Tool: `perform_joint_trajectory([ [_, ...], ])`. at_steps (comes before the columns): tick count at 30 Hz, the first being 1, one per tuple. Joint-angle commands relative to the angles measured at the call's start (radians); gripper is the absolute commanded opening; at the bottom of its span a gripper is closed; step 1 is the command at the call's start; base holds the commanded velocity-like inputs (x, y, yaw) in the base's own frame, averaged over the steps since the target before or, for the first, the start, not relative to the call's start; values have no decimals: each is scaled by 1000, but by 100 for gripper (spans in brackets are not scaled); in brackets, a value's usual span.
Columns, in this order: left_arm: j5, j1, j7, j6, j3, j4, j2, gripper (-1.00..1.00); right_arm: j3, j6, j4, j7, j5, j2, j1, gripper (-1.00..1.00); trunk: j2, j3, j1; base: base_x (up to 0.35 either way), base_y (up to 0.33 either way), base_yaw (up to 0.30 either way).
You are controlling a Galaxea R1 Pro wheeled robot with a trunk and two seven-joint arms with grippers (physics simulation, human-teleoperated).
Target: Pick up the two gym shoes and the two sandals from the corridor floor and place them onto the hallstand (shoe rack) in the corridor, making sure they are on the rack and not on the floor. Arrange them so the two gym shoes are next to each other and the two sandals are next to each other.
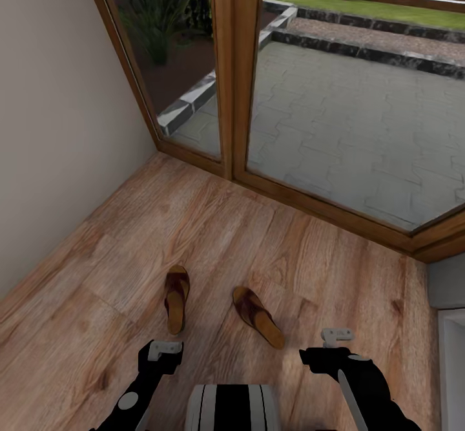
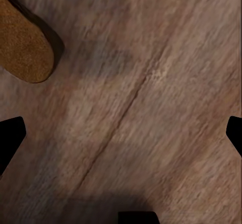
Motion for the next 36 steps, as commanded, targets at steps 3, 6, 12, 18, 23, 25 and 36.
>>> perform_joint_trajectory([
  [3, -7, 0, 0, -3, 1, 0, 0, 100, 0, 5, -1, 0, 0, 0, 0, 100, 0, -1, 0, 271, -35, 0],
  [6, -7, 0, 0, -3, 1, 0, 0, 100, 0, 5, -1, 0, 0, 0, 0, 100, 0, -1, 0, 174, -31, 0],
  [12, -7, 0, 0, -3, 1, -1, 0, 100, 0, 5, -1, 0, 0, 0, 0, 100, 0, -1, 0, 20, -3, 0],
  [18, -7, 0, 0, -3, 1, -1, 0, 100, 0, 5, -1, 0, 0, 0, -1, 100, 0, -1, 0, 147, -46, 0],
  [23, -7, 0, 0, -3, 1, -1, 0, 100, 0, 5, -1, 0, 0, 0, 0, 100, 0, -1, 0, 99, -34, 0],
  [25, -7, 0, 0, -3, 1, -6, 0, 100, 0, 5, -1, 0, 0, 0, 0, 100, 0, -1, 0, 35, -12, 0],
  [36, -8, -5, 1, -3, 1, -41, 7, 100, 0, 5, -1, 0, 0, 0, 0, 100, 0, -1, 0, 6, -2, 0],
])
